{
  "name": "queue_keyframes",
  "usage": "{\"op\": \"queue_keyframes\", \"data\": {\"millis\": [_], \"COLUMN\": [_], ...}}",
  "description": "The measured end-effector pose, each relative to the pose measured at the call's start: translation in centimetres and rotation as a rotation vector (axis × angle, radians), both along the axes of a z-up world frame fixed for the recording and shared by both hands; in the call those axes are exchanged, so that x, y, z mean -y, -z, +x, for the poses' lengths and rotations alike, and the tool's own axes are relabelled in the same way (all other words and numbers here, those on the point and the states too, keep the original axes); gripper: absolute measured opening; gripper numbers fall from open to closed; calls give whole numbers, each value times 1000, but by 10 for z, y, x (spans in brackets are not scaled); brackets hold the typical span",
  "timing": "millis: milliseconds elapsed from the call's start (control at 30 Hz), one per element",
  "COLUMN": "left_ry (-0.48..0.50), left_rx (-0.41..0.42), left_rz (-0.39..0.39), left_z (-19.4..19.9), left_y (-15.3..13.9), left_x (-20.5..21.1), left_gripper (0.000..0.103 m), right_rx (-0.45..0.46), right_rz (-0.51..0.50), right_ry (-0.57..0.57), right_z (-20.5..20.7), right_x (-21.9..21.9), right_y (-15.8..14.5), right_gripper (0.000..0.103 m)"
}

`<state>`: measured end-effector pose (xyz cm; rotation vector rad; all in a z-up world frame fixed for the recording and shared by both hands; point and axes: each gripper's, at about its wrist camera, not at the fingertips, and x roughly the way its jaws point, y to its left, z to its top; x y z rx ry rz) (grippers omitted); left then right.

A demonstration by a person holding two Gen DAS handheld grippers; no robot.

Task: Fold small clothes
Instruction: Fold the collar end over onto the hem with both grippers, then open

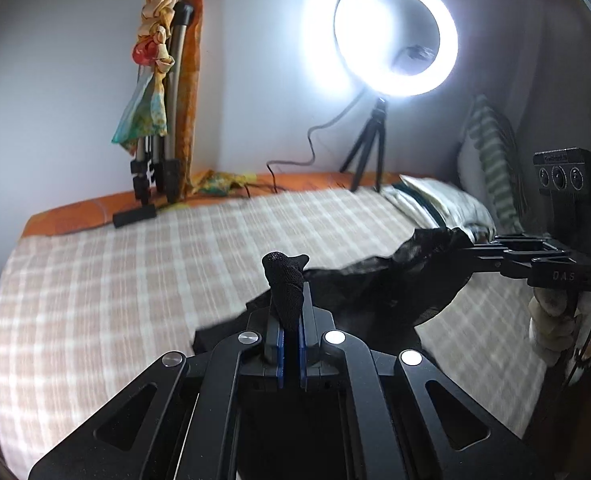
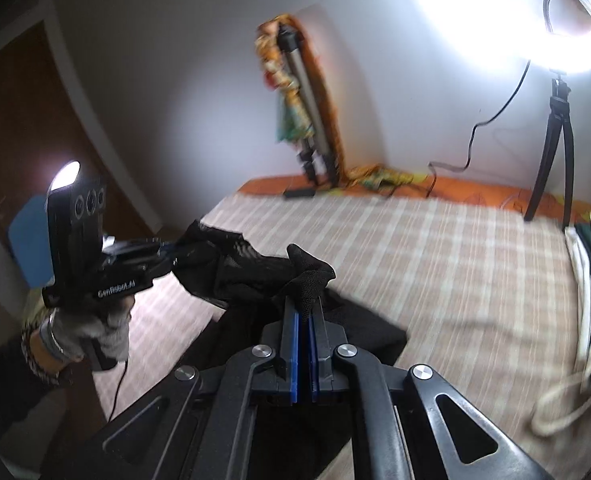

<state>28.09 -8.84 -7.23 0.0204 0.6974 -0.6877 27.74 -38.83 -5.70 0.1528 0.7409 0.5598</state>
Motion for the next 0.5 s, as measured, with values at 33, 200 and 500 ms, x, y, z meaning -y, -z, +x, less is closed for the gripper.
{"op": "queue_keyframes", "data": {"millis": [33, 200, 500], "left_ry": [2, 8, 17], "left_rx": [3, 5, -2], "left_rz": [8, 28, 108], "left_z": [-12, -51, -97], "left_y": [4, 22, 58], "left_x": [-3, -16, -31], "left_gripper": [3, 3, 5], "right_rx": [2, 4, 28], "right_rz": [-12, -53, -164], "right_ry": [-4, -17, -21], "right_z": [-8, -52, -101], "right_x": [-2, -18, -39], "right_y": [3, 21, 53], "right_gripper": [2, 2, 3]}}
